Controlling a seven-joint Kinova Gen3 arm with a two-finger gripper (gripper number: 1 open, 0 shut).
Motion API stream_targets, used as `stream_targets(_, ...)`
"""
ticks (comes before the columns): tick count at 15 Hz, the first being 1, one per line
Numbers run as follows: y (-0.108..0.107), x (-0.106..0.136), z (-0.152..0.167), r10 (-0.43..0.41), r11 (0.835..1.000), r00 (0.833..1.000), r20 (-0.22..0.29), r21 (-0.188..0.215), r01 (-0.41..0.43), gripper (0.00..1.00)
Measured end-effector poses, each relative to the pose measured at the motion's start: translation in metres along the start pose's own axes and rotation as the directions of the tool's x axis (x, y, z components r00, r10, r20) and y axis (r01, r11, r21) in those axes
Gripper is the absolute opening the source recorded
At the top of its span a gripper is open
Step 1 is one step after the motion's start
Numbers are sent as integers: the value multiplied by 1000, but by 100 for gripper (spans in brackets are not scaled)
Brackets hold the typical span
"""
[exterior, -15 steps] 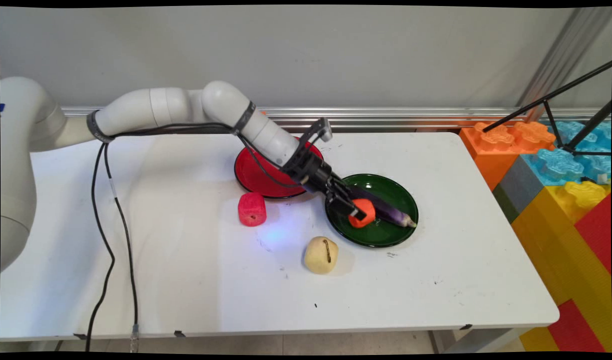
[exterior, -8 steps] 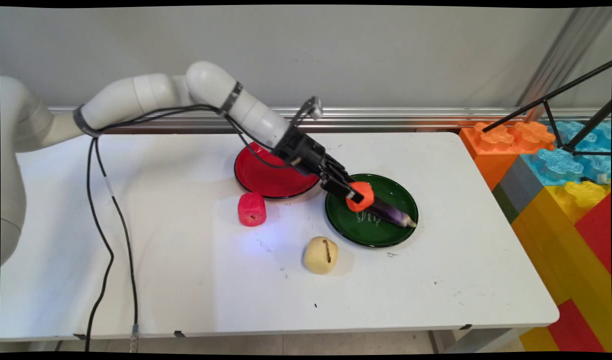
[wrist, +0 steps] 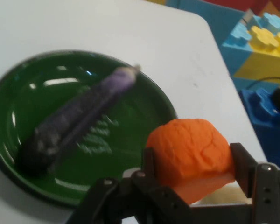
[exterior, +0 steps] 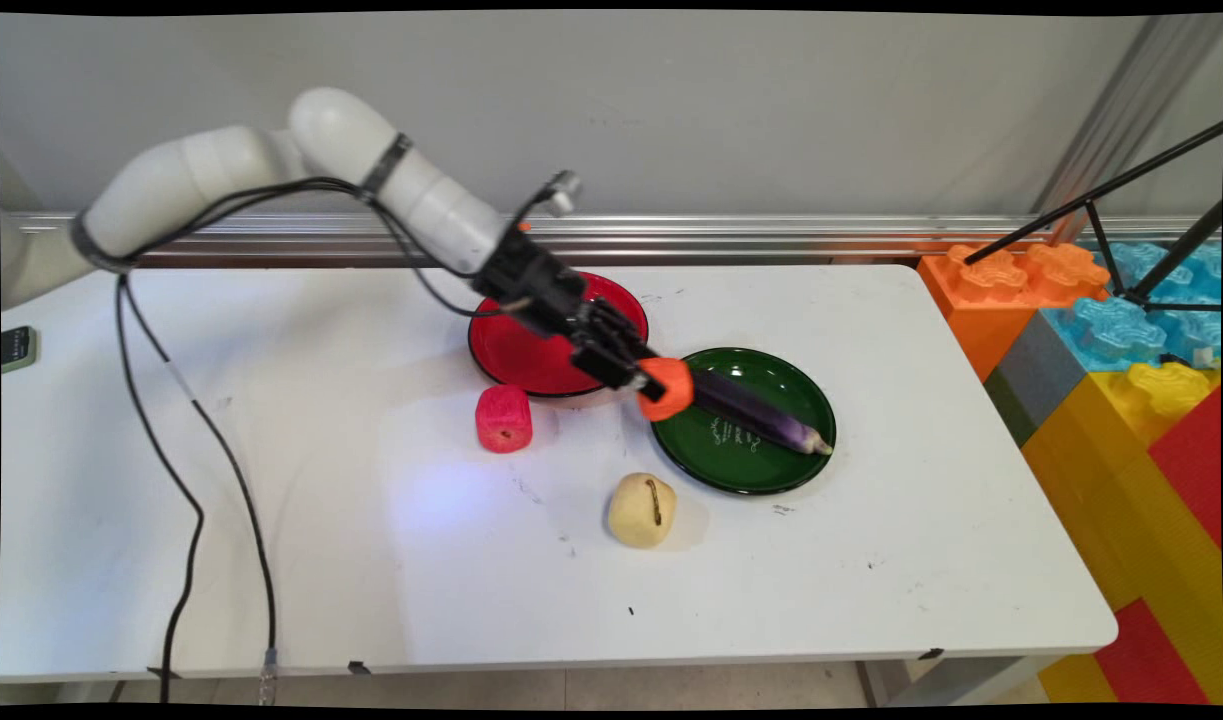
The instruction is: Place the picked object on the table
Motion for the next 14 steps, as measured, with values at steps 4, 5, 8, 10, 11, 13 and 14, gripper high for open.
stream_targets(4,14,-27,-40,5,999,999,31,-35,-4,0)
stream_targets(5,18,-35,-49,5,999,999,40,-43,-4,0)
stream_targets(8,24,-58,-66,11,998,998,61,-65,-7,0)
stream_targets(10,25,-72,-72,16,997,997,74,-78,-10,0)
stream_targets(11,25,-80,-73,17,996,997,80,-83,-11,0)
stream_targets(13,24,-91,-71,18,996,996,87,-92,-10,0)
stream_targets(14,24,-96,-69,17,995,996,89,-96,-8,0)
